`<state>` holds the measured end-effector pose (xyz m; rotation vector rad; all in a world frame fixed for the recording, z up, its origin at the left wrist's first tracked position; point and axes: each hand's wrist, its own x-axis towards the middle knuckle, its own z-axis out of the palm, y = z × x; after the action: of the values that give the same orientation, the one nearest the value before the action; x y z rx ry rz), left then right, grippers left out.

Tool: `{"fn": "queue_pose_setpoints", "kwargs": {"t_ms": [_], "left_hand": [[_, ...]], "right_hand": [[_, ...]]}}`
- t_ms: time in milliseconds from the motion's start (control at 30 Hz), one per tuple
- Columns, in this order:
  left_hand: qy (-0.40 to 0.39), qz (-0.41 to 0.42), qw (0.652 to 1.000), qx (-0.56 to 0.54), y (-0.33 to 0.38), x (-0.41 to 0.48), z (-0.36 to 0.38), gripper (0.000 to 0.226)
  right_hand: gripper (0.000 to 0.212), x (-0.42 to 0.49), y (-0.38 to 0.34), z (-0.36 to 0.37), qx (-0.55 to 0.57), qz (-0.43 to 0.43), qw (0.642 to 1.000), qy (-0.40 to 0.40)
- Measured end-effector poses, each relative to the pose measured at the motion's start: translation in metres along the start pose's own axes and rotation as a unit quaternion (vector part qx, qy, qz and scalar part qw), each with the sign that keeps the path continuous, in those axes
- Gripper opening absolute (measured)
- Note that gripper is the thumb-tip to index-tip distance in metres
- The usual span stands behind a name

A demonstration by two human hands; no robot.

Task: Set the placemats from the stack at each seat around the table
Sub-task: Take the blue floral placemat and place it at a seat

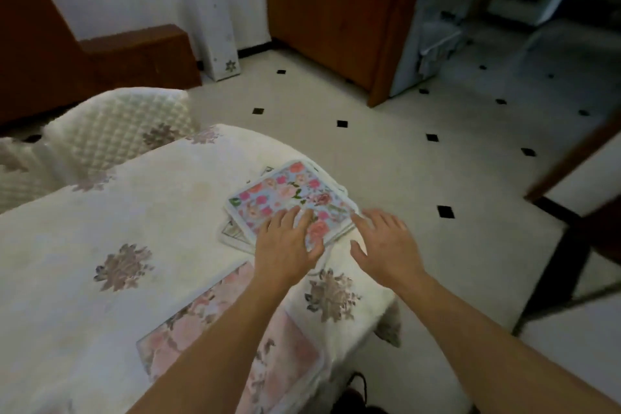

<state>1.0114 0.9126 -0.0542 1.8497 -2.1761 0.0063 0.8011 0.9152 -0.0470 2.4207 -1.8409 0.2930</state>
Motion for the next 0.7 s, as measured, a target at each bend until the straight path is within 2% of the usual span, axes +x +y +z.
{"fn": "queue_pose_setpoints", "kwargs": {"t_ms": [300, 433, 700], "left_hand": [[-0.021, 0.132, 0.99, -0.039, 0.105, 0.044, 0.031, 0.062], [-0.021, 0.159, 0.986, -0.036, 0.137, 0.062, 0.042, 0.062], [-0.041, 0.147, 0.988, 0.0, 0.197, 0.121, 0.077, 0.063]], "right_hand": [[0.051, -0.055, 0.096, -0.017, -0.031, 0.152, 0.987, 0.036], [0.052, -0.059, 0.132, -0.011, -0.017, 0.175, 0.983, 0.045], [0.054, -0.019, 0.22, 0.012, 0.019, 0.17, 0.984, 0.038]]}}
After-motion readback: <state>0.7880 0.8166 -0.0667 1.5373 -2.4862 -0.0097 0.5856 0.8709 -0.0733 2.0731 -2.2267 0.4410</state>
